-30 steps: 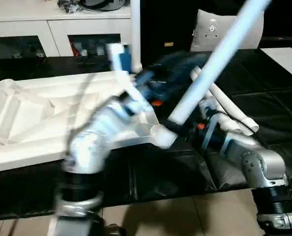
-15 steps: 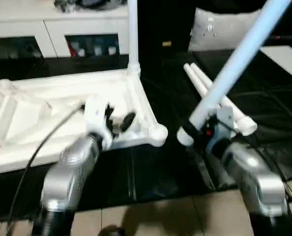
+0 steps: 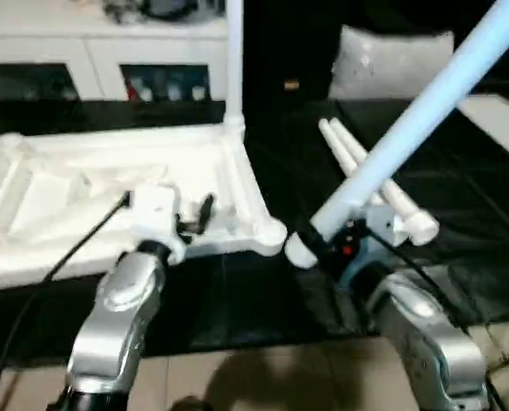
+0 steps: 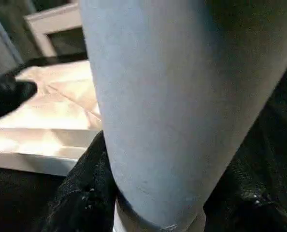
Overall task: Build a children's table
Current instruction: Pick table leg, then move to table
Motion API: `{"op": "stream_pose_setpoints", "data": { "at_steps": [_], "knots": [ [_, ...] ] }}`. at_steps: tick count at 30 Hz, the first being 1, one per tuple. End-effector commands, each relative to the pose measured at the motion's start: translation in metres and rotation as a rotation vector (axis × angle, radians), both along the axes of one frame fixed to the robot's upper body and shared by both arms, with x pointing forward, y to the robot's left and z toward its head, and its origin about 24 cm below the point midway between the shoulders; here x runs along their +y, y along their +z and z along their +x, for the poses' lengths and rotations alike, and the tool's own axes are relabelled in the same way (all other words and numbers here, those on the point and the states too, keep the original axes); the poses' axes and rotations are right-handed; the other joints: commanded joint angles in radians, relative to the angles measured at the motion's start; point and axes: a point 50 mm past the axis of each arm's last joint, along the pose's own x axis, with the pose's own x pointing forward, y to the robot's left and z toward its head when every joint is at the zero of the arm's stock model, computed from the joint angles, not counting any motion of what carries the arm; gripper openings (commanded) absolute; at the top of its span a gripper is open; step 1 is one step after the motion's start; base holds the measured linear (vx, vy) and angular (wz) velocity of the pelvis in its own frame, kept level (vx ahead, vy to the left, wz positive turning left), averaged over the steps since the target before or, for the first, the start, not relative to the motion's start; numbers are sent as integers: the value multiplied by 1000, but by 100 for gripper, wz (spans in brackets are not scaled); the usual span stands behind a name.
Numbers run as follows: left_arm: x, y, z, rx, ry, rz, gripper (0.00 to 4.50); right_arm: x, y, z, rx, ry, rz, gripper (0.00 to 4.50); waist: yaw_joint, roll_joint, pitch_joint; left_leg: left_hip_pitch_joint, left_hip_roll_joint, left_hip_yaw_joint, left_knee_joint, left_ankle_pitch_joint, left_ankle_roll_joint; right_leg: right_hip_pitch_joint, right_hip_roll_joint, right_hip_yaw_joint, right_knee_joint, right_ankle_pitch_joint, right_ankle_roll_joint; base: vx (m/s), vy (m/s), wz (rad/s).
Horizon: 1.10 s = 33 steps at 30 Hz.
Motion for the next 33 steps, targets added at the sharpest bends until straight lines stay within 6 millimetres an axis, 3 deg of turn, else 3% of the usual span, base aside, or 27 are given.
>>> {"op": "stream_pose_setpoints", "data": {
  "at_steps": [1,2,3,4,5,6,7,8,9,10,12,13,17,19,20,21,22,24,25,26,27,28,29,30,31,32,33],
  "knots": [
    [-3,5,-2,-19,-10,1,383,-5,0,-4,5,-12,11,191,24,-29,-28,6,-38,58,95,-191,57,-7,-183,119,-242,-650,-84,26,-212,-5],
    [-3,5,-2,-21,-16,1,383,-5,0,-5,6,-8,7,191,55,-31,-23,-33,-17,49,61,-50,55,14,-183,147,-221,-677,100,30,-147,-3],
    [-3,5,-3,-25,-27,2,383,-5,-1,-7,8,-3,0,191,66,-35,-44,-22,-3,47,18,-66,51,30,-157,143,-188,-596,171,30,-147,-3],
    [-4,5,-4,-30,-39,3,383,-6,-3,-9,12,1,-8,191,72,-21,-51,-15,8,46,-10,-63,51,38,-142,126,-174,-473,161,-7,-108,11],
    [-4,6,-5,-41,-45,10,383,-6,-6,-10,18,1,-15,191,68,-20,-63,0,24,42,-36,-36,75,28,-93,94,-147,-170,149,-5,-82,10],
    [-4,6,-6,-47,-45,10,383,-6,-7,-10,23,3,-15,191,65,3,-63,19,46,40,-43,-73,74,14,-91,83,-143,-61,109,-5,-82,10],
    [-3,7,-6,-50,-42,8,383,-7,-7,-11,26,5,-15,191,59,10,-55,18,51,41,-59,-178,51,35,-96,71,-152,-150,74,0,0,0],
    [-3,7,-6,-52,-40,7,383,-7,-7,-11,27,7,-12,191,59,10,-55,18,51,41,-59,-178,51,35,-96,71,-152,-150,74,0,0,0],
    [-2,8,-7,-55,-35,5,383,-6,-7,-10,29,13,-2,191,61,10,-43,51,51,53,-74,-322,36,35,-96,66,-185,-398,61,0,0,0],
    [-1,9,-8,-59,-35,7,383,-6,-7,-10,29,14,4,191,58,-1,-35,68,50,59,-77,-377,36,34,-95,63,-201,-486,56,0,0,0],
    [1,9,-9,-66,-39,17,383,-7,-8,-9,34,4,8,191,51,6,-21,96,49,62,-89,-486,28,37,-88,47,-220,-627,41,0,0,0],
    [1,9,-10,-65,-39,23,383,-6,-8,-9,34,11,0,191,42,14,-15,132,55,55,-97,-587,19,41,-86,33,-236,-655,31,46,54,-7],
    [1,8,-15,-56,-48,24,383,1,-8,-14,30,80,-16,191,16,14,-30,153,91,31,-142,-619,38,74,-88,43,-195,-381,-75,96,60,-5],
    [1,7,-16,-54,-52,29,383,3,-7,-15,24,102,-19,191,24,5,-40,110,58,64,-125,-444,73,118,-100,64,-197,-272,-124,127,41,-3],
    [1,7,-16,-54,-52,31,383,4,-7,-16,20,107,-20,191,38,-4,-47,72,22,87,-89,-283,97,155,-108,83,-212,-266,-127,151,27,9],
    [1,7,-16,-55,-51,30,383,5,-7,-16,21,116,-29,191,61,-14,-60,-21,-4,67,-13,-118,209,222,-178,74,-235,-257,-73,151,27,9],
    [1,8,-16,-57,-51,29,383,5,-7,-16,17,125,-38,191,61,-14,-62,-50,-5,56,17,-68,255,231,-200,57,-244,-224,-48,161,40,39],
    [1,9,-16,-62,-52,27,383,5,-7,-16,6,121,-36,191,50,18,-70,-36,2,33,-6,45,311,216,-133,-24,-220,-55,28,168,61,64],
    [1,8,-16,-62,-52,27,383,2,-7,-14,33,79,32,191,17,42,-79,88,11,-29,-36,166,406,160,-27,-79,-146,38,66,269,16,51],
    [1,8,-16,-62,-52,27,383,1,-7,-13,34,77,35,191,-55,39,-109,304,170,-166,-38,405,530,-63,-20,-38,16,-155,95,256,-5,23],
    [1,7,-17,-57,-43,25,383,-1,-7,-12,25,83,4,191,-19,40,-77,253,164,-138,-25,535,535,-110,-46,10,61,-143,89,256,-5,23],
    [1,6,-18,-53,-41,16,383,-2,-7,-13,16,92,-16,191,-22,32,-80,235,157,-118,-26,594,516,-121,-55,25,76,-81,107,142,29,7],
    [-1,6,-19,-50,-44,15,383,-4,-7,-14,10,96,-23,191,-10,20,-73,180,94,-32,-33,693,443,-123,-41,27,69,89,126,88,11,7],
    [-1,6,-19,-49,-46,18,383,-5,-7,-15,10,94,-22,191,-7,-20,-75,153,37,27,-7,673,404,-118,-55,58,-26,309,68,88,11,7],
    [-1,5,-20,-48,-47,20,383,-6,-7,-14,11,89,-24,191,-4,-46,-72,134,-22,65,13,541,363,-100,-60,75,-89,420,34,-47,-21,20],
    [-1,5,-20,-47,-46,21,383,-7,-7,-14,9,87,-27,191,23,-91,-79,84,-90,75,49,211,273,-23,-136,165,-137,419,-3,-52,-48,15],
    [0,5,-20,-49,-42,23,383,-9,-7,-14,6,83,-29,191,30,-87,-77,33,-36,16,60,78,202,45,-232,221,-121,620,-183,-52,-48,15]
  ]
}}
